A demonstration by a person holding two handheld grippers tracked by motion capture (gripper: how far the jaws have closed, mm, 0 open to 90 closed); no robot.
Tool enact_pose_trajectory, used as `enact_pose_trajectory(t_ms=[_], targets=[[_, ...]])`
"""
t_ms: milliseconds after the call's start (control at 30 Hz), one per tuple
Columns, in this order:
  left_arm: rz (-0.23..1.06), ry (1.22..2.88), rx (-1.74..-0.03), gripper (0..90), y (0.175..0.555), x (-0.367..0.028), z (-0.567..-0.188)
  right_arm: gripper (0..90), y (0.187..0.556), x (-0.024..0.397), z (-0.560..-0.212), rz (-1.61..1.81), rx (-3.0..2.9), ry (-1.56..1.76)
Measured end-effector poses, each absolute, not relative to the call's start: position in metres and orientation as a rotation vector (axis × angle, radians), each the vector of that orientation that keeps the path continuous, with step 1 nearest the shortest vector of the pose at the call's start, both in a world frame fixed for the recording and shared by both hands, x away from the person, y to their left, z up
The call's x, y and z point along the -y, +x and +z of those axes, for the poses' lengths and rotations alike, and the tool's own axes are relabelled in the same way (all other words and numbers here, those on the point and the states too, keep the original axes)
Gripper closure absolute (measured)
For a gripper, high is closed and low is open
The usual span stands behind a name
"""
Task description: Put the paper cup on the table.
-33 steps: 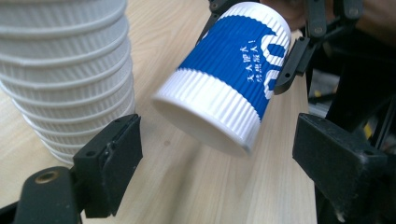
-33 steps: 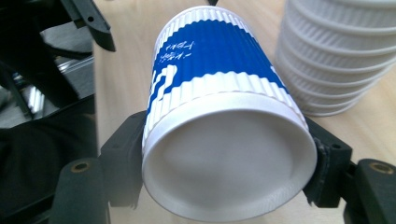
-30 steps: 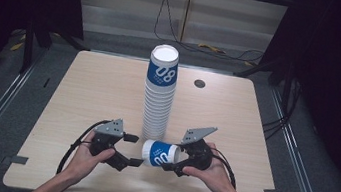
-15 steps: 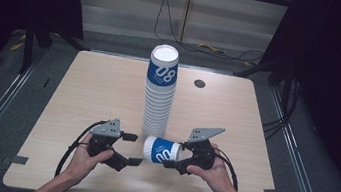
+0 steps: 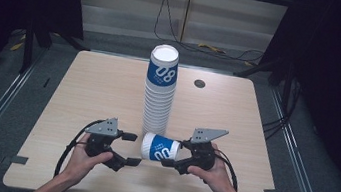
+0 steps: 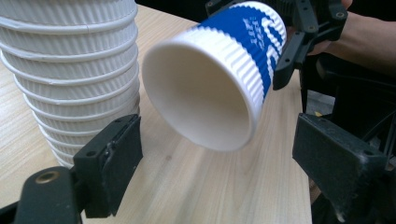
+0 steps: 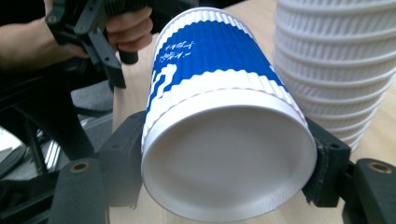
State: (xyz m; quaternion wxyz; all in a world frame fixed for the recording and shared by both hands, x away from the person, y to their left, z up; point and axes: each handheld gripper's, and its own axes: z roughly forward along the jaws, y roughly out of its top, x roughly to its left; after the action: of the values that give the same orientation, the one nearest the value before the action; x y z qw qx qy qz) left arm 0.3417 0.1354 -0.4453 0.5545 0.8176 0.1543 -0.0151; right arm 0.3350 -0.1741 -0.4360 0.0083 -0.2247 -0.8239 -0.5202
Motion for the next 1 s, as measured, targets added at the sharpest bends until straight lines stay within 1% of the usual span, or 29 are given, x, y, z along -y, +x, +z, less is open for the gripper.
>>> enact_pose_trajectory(t_ms=[133,300,600,767,1000], targets=[[-0.011,1.922,-0.354,15.8,0.338,-0.136,-0.447,28.7,0.335,0.176,-0.435,-1.665,2.55,-0.7],[-0.014,1.903,-0.346,15.8,0.337,-0.136,-0.447,28.7,0.334,0.177,-0.433,-1.742,2.505,-0.66],[-0.05,1.873,-0.346,15.7,0.337,-0.135,-0.451,28.8,0.333,0.179,-0.431,-1.855,2.421,-0.626],[-0.077,1.813,-0.342,15.7,0.333,-0.135,-0.443,28.9,0.332,0.178,-0.432,-1.885,2.373,-0.583],[-0.089,1.785,-0.335,15.5,0.333,-0.134,-0.436,29.0,0.33,0.174,-0.43,-1.908,2.349,-0.536]])
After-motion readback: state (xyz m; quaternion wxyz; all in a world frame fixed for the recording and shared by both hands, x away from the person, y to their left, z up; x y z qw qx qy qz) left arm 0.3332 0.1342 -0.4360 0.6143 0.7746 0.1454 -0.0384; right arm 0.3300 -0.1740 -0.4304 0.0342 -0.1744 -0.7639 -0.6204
